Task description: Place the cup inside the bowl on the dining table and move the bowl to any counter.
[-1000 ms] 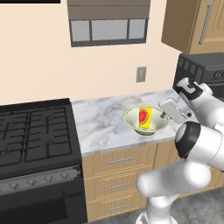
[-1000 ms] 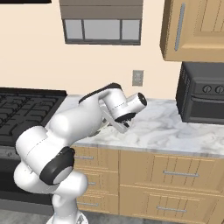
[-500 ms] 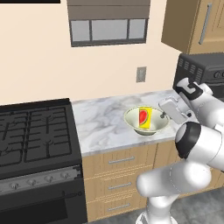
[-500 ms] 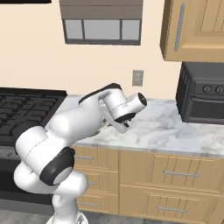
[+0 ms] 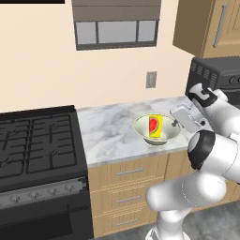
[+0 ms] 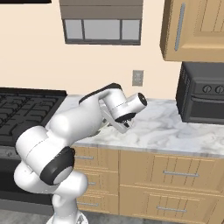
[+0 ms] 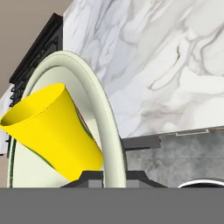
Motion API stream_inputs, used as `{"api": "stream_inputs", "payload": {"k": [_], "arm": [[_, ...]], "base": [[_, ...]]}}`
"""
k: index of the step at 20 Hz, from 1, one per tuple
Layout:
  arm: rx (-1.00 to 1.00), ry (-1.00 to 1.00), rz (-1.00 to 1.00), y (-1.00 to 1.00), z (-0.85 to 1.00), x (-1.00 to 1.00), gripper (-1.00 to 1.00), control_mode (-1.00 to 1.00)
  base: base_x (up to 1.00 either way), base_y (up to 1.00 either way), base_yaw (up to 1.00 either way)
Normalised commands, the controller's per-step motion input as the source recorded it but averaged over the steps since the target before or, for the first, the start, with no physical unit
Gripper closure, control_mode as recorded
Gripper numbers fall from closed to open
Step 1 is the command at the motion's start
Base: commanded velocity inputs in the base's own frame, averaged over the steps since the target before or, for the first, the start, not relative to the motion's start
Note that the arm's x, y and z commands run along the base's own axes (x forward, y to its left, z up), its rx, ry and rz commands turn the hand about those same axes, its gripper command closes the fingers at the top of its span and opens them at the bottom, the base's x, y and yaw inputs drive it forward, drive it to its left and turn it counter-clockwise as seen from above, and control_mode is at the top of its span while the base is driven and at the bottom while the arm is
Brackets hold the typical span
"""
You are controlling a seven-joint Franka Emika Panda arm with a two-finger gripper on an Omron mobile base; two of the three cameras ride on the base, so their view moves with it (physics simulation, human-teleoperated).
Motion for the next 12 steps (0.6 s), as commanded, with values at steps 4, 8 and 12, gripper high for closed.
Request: {"api": "stream_inputs", "payload": {"k": [4, 8, 12], "arm": [[0.0, 0.0, 0.0, 0.0, 0.0, 0.01, 1.0, -1.0], [0.0, 0.0, 0.0, 0.01, 0.0, 0.24, 1.0, -1.0], [0.0, 0.0, -0.03, 0.1, 0.0, 0.41, 1.0, -1.0]], "base": [[0.0, 0.0, 0.0], [0.0, 0.0, 0.0], [0.0, 0.0, 0.0]]}}
